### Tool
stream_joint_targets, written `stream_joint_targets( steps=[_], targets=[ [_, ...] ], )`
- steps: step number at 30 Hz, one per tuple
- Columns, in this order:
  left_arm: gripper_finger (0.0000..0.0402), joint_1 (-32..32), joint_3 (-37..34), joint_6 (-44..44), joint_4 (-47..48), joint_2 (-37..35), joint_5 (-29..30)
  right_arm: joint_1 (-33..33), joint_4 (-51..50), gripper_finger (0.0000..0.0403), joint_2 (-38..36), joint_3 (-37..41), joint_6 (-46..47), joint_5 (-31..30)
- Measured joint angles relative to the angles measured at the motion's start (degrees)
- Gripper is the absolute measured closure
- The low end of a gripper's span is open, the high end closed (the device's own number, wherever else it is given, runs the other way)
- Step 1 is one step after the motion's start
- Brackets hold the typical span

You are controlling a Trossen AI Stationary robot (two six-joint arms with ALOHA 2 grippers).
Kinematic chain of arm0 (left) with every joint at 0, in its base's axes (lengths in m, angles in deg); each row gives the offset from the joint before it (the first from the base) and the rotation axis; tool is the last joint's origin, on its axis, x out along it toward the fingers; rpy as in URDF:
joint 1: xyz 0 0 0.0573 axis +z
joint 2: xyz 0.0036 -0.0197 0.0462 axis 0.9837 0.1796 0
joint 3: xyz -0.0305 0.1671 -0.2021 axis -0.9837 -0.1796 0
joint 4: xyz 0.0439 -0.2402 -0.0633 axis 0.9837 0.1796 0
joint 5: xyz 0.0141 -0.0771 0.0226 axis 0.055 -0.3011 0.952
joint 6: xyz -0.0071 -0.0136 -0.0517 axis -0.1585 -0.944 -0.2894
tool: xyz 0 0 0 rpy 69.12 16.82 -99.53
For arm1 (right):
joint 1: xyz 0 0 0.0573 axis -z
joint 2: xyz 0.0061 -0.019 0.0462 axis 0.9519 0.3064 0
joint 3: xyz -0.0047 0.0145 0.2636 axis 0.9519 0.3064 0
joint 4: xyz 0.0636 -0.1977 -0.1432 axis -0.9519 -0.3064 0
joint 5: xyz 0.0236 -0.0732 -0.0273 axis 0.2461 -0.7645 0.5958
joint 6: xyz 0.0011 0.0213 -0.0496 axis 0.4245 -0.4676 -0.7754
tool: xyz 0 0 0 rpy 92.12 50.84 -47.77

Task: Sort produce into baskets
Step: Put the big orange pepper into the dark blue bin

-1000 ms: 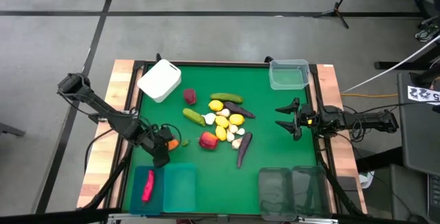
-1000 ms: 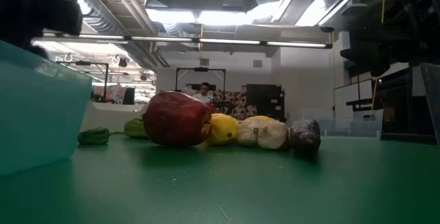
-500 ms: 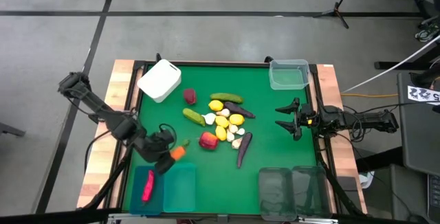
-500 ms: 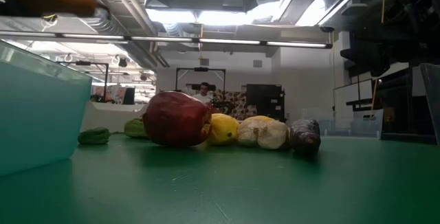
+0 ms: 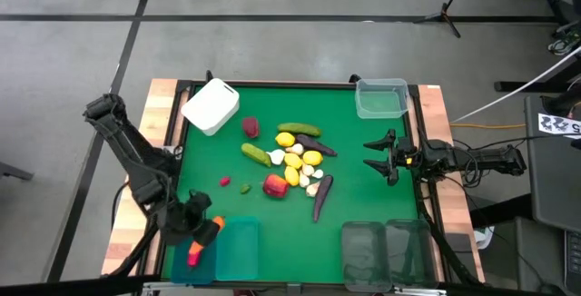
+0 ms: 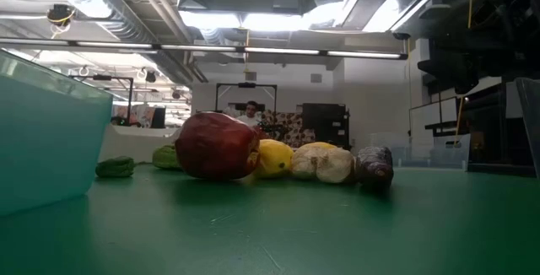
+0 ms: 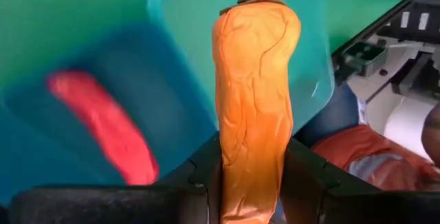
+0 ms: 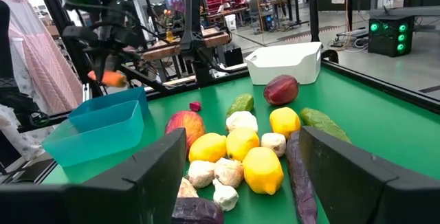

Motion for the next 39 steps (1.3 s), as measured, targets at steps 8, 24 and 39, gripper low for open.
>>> stream_joint_targets(
  steps=[8,24,39],
  targets=[
    [0.0298,-6.83,2.39,-14.52,0.81,4.18,-0.02,0.00,0.00,0.0123,0.00,0.00,-0.02,-0.02],
    [0.0298,-7.17,13.87,-20.12,15.13,18.67,-1.51,0.00,-0.02,0.0123,0.00,0.00,-0.02,0.00],
    [0.0298,-7.17,14.32,-20.44,16.66,24.47,-3.61,0.00,-0.02,0.0123,-0.02,0.00,-0.02,0.00]
  ],
)
